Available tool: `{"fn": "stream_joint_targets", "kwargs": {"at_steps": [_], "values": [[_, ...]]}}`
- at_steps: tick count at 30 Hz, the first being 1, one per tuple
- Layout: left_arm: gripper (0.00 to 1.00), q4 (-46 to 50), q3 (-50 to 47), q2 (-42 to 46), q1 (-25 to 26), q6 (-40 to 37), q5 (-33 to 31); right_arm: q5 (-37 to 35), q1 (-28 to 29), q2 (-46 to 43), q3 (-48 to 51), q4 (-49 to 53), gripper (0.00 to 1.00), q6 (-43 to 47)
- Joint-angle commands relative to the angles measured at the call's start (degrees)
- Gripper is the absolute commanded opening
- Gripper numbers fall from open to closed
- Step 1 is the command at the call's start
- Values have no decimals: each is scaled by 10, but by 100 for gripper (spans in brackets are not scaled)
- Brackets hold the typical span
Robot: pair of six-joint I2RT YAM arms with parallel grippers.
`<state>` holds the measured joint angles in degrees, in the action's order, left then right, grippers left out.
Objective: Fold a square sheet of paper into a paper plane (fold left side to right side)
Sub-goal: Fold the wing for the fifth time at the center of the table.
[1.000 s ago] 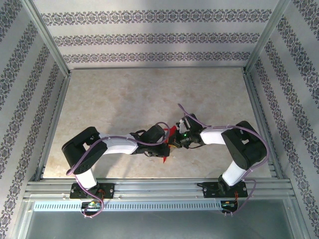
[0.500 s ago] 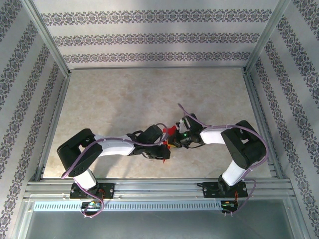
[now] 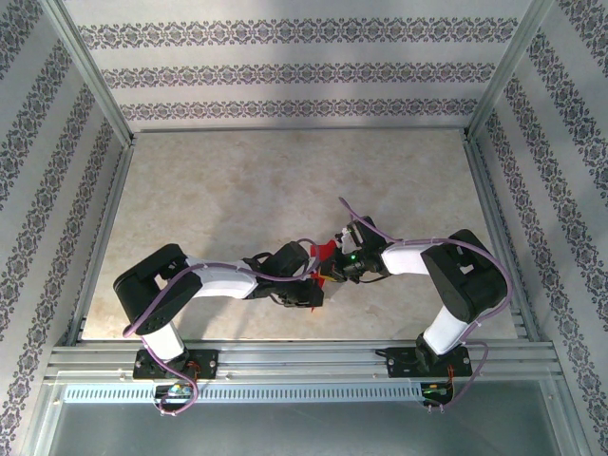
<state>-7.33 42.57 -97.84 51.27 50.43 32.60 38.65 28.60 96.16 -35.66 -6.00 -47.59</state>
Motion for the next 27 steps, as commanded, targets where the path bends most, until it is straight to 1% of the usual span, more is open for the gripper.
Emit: {"fn": "stream_joint_targets", "kwargs": {"at_steps": [1,27], "values": [[10,-22,-12,-10,-5,11,1,-71,-5,39,16,65,0,17],[10,-42,-37,-7,-4,19,0,-78,-6,46,15,74,0,24]]}}
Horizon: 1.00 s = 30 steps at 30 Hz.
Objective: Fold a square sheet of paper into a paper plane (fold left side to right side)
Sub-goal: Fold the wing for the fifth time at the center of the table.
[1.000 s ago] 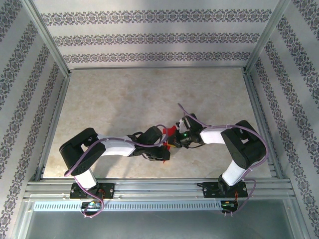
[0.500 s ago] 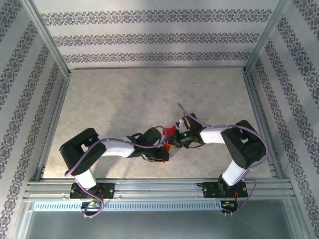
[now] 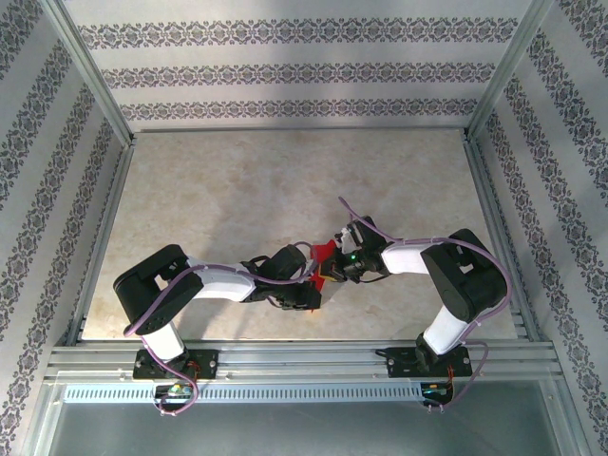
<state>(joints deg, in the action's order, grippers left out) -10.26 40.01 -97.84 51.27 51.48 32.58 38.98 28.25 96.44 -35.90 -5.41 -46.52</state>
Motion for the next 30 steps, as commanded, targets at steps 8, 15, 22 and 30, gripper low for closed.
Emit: {"fn": "stream_joint_targets", "kwargs": {"at_steps": [8,15,22,30], "values": [[10,-38,-21,-15,5,22,2,-81,-3,46,16,71,0,16],[10,-53,-38,-11,13,34,-5,-83,-5,45,15,74,0,17],[10,-26,-46,11,25,31,-21,-83,-6,51,13,76,0,19],[10,-40,-64,21,42,44,-27,-82,-6,53,10,78,0,21]]}}
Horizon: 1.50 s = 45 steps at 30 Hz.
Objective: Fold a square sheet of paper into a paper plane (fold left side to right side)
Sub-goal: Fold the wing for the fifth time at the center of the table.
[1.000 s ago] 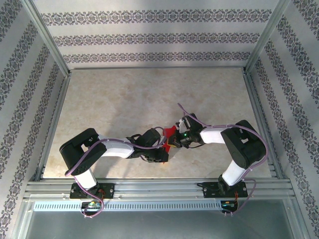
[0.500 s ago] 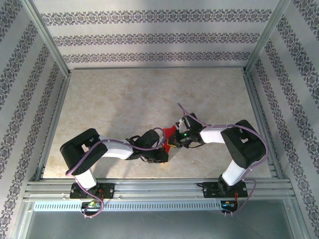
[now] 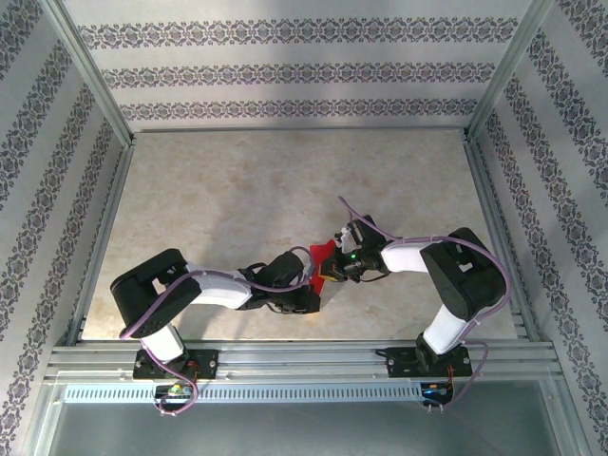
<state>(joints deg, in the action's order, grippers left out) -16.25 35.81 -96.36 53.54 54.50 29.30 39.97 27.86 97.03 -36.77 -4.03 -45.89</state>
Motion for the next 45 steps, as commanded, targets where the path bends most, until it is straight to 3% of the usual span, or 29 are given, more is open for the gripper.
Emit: {"fn": "stream_joint_targets", "kwargs": {"at_steps": [1,5,10,18,34,45], "values": [[10,17,-27,8,20,16,5,-92,-2,47,18,65,0,14],[10,-12,-42,22,22,26,4,-90,-1,49,18,64,0,14],[10,41,-24,67,17,4,-11,-89,0,49,16,65,0,14],[10,80,-7,129,-41,-27,7,-89,2,50,14,65,0,14],[10,56,92,-27,-58,-79,66,-89,4,51,14,66,0,12],[10,50,100,-69,-58,-100,55,-90,6,53,14,67,0,13]]}}
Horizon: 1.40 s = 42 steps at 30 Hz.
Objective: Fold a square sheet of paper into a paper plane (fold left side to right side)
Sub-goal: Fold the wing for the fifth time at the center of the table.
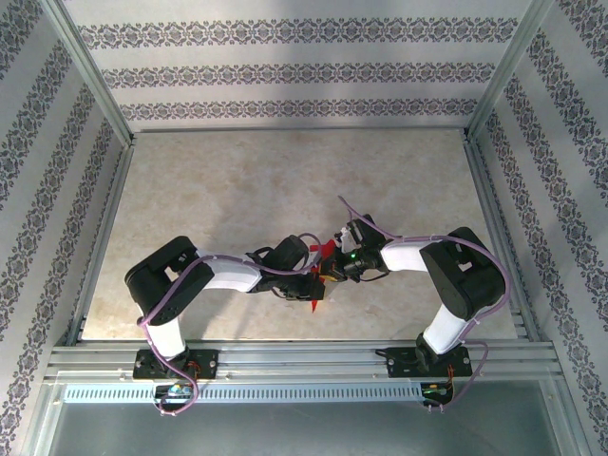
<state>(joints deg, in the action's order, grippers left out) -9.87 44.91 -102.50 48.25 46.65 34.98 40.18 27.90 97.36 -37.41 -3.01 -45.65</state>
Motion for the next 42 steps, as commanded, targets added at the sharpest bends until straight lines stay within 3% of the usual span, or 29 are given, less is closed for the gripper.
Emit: {"fn": "stream_joint_targets", "kwargs": {"at_steps": [1,32,42], "values": [[10,-14,8,-7,-5,-22,-5,-93,5,49,21,57,0,12],[10,5,-96,75,66,-65,-21,-95,5,48,13,70,0,17],[9,-3,-101,196,59,-78,-75,-79,5,17,-10,71,0,17]]}}
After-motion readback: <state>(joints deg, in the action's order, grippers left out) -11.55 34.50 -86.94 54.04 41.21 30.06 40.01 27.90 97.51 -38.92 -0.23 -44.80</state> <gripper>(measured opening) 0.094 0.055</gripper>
